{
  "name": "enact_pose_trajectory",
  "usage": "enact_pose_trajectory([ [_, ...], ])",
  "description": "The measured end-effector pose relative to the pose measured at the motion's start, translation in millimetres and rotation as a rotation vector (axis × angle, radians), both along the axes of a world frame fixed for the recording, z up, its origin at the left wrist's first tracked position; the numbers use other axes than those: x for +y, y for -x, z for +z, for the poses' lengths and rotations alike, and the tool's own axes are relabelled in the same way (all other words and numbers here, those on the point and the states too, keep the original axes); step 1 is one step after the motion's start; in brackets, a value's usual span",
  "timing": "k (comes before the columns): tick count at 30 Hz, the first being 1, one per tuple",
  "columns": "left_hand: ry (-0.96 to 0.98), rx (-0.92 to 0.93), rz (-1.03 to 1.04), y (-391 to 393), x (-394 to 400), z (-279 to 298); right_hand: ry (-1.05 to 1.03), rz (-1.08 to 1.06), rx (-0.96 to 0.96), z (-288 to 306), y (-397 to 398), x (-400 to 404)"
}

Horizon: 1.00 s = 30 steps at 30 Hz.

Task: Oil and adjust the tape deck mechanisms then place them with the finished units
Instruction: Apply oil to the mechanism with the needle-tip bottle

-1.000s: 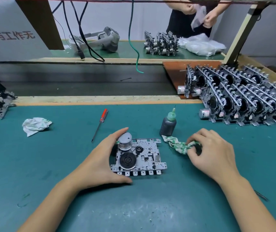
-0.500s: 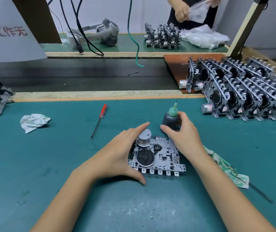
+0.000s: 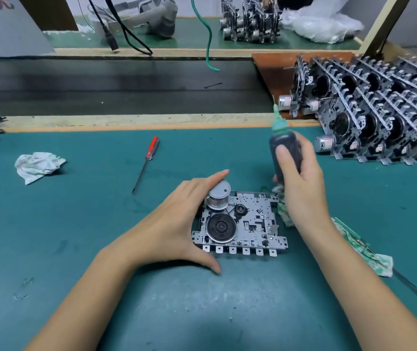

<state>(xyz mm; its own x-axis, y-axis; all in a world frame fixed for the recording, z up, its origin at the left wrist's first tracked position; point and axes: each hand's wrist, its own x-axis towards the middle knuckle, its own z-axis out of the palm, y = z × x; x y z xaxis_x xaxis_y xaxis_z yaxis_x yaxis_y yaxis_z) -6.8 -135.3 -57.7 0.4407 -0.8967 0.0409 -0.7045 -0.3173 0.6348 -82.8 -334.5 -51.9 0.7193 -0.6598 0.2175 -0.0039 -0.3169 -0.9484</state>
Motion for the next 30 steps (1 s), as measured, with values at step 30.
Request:
enact_pose_trajectory([
  [30, 0.056, -0.111, -0.025, 7.2, -1.5, 0.1, -0.537, 0.146, -0.152, 19.4, 8.9, -4.6],
])
